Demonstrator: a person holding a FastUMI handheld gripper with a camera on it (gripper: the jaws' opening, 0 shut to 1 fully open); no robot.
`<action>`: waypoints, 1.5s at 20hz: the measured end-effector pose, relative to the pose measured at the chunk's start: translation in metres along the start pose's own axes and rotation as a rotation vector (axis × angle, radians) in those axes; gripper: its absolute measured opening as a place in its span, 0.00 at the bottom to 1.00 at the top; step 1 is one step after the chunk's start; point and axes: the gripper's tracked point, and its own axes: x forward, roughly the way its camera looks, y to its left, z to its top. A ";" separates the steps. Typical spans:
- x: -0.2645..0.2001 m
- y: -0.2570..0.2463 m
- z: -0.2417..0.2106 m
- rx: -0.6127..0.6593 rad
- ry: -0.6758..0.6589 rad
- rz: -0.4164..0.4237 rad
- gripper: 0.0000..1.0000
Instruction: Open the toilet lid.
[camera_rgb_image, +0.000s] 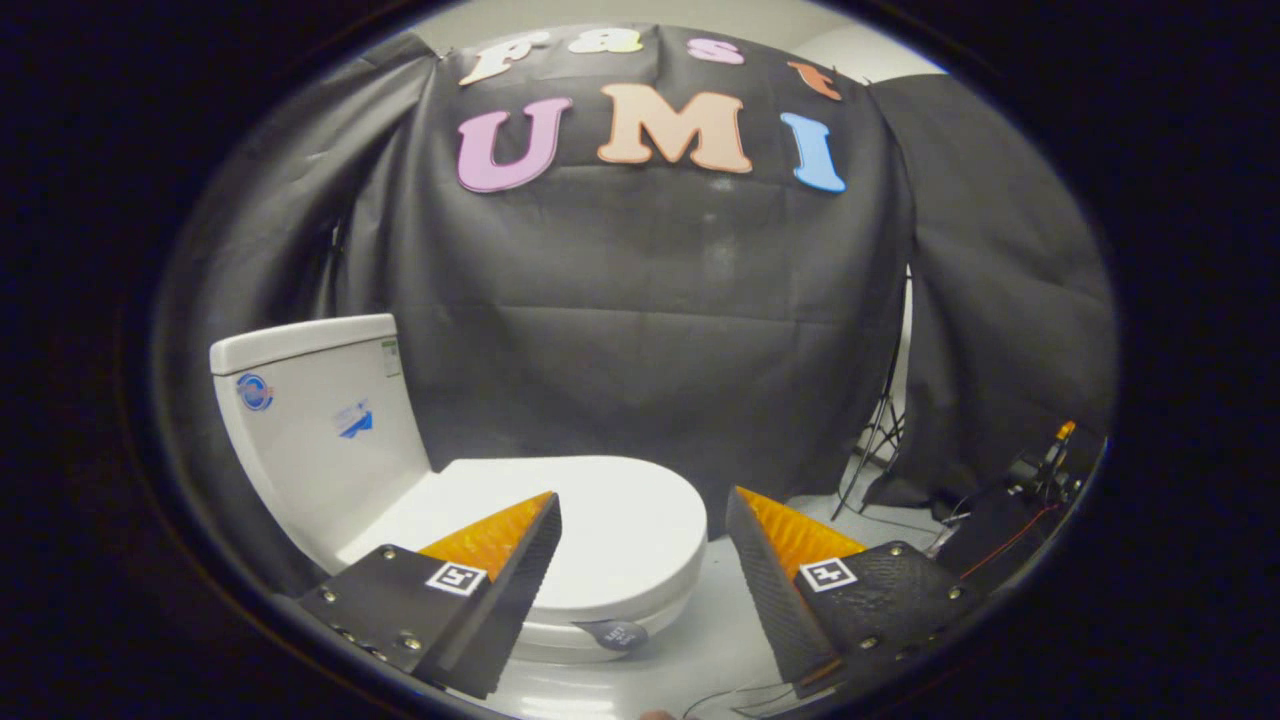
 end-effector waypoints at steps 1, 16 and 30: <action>0.005 -0.003 -0.012 0.010 0.039 -0.006 0.98; 0.032 0.017 -0.170 0.646 0.568 0.024 0.90; 0.033 0.018 -0.189 1.023 0.602 0.070 0.11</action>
